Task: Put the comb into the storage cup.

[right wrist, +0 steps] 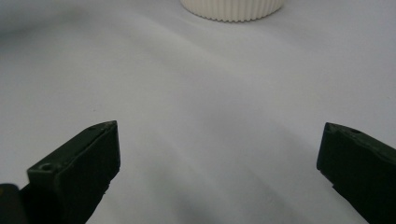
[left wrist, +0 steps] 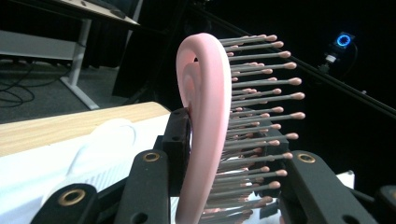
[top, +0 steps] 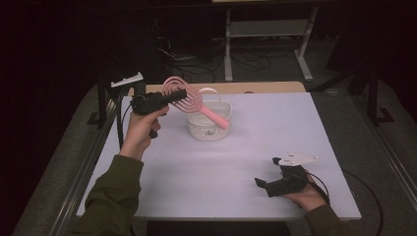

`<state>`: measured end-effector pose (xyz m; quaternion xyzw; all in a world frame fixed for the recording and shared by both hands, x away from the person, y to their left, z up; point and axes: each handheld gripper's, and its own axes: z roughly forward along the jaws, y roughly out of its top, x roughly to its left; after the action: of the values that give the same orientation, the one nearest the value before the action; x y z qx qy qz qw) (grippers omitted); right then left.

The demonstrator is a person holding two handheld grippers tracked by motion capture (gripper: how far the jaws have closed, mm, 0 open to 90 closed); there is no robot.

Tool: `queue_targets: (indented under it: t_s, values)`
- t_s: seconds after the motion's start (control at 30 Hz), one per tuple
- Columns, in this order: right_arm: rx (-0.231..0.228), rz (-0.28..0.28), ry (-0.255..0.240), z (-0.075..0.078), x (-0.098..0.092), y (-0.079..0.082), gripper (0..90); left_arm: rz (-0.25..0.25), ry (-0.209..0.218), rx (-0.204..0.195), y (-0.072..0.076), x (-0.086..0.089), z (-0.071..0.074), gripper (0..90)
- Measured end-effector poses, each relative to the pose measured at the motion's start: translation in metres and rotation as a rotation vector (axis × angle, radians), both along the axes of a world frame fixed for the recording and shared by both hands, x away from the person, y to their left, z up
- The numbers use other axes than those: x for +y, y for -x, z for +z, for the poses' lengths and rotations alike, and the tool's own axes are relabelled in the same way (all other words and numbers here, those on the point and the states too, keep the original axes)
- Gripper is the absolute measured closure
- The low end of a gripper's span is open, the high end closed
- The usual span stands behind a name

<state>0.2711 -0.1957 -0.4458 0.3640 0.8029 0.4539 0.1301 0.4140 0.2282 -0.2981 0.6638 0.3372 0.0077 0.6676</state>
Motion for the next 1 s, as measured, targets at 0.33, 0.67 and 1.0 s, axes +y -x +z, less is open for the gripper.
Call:
queue_targets:
  t_s: [0.33,0.67,1.0]
  values:
    - [0.000,0.000,0.000,0.000,0.000,0.000,0.0,0.027,0.001,0.011,-0.011,0.002,-0.001,64.4]
    - [-0.002,0.002,0.007,0.000,0.000,0.000,0.0,0.053,0.003,0.018,-0.020,0.003,-0.003,64.4]
    - [-0.001,0.002,0.004,0.000,0.000,0.000,0.0,0.083,-0.015,0.022,-0.030,0.000,-0.007,64.4]
